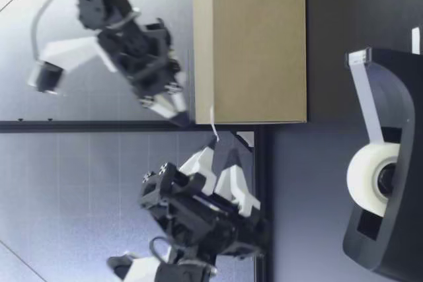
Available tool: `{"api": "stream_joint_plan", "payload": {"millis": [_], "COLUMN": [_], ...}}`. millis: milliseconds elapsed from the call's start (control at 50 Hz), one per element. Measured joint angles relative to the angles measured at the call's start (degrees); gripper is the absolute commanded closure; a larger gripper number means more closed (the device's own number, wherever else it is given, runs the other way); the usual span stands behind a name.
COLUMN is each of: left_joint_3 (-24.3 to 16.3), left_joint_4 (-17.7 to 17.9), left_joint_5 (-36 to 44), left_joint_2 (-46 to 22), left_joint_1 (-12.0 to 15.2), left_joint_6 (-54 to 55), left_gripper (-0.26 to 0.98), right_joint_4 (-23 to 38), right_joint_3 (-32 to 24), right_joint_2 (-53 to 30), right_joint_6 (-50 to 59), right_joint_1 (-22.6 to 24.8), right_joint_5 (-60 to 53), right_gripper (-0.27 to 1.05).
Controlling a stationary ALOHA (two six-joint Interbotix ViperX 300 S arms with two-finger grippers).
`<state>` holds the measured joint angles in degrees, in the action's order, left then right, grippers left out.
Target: Cut a small piece of tape from the tape dispenser then place it on the cardboard box's edge.
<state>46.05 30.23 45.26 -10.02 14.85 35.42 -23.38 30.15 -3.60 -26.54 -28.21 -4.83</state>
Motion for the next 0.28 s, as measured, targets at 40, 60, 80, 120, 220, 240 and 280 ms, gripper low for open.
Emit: {"api": "stream_joint_plan", "payload": {"millis": [40,60,80,120,220,240,280], "left_joint_3": [0.5,0.8,1.1,1.7,3.0,3.3,3.6], "left_joint_4": [-0.1,-0.1,-0.1,-0.1,-0.1,-0.1,-0.2], "left_joint_5": [0.0,0.1,0.0,0.0,-0.1,-0.1,-0.2], "left_joint_2": [1.1,1.9,2.6,4.0,7.9,8.9,10.4], "left_joint_1": [-1.0,-1.5,-2.0,-2.9,-5.4,-6.0,-7.0], "left_joint_6": [-2.4,-4.2,-6.0,-9.7,-19.8,-22.2,-25.6], "left_gripper": [0.36,0.36,0.36,0.36,0.36,0.36,0.36], "right_joint_4": [0.0,-0.1,0.0,0.0,0.0,0.0,-0.1], "right_joint_3": [0.0,0.1,0.2,0.4,1.8,2.2,2.9], "right_joint_2": [1.3,2.0,2.8,4.0,7.1,7.6,8.8], "right_joint_6": [0.1,0.1,0.1,0.1,0.2,0.2,0.3], "right_joint_1": [0.6,1.1,1.7,3.0,6.9,7.6,9.4], "right_joint_5": [0.2,0.3,0.4,0.5,0.8,0.9,1.1], "right_gripper": [0.89,0.89,0.89,0.89,0.89,0.89,0.89]}}
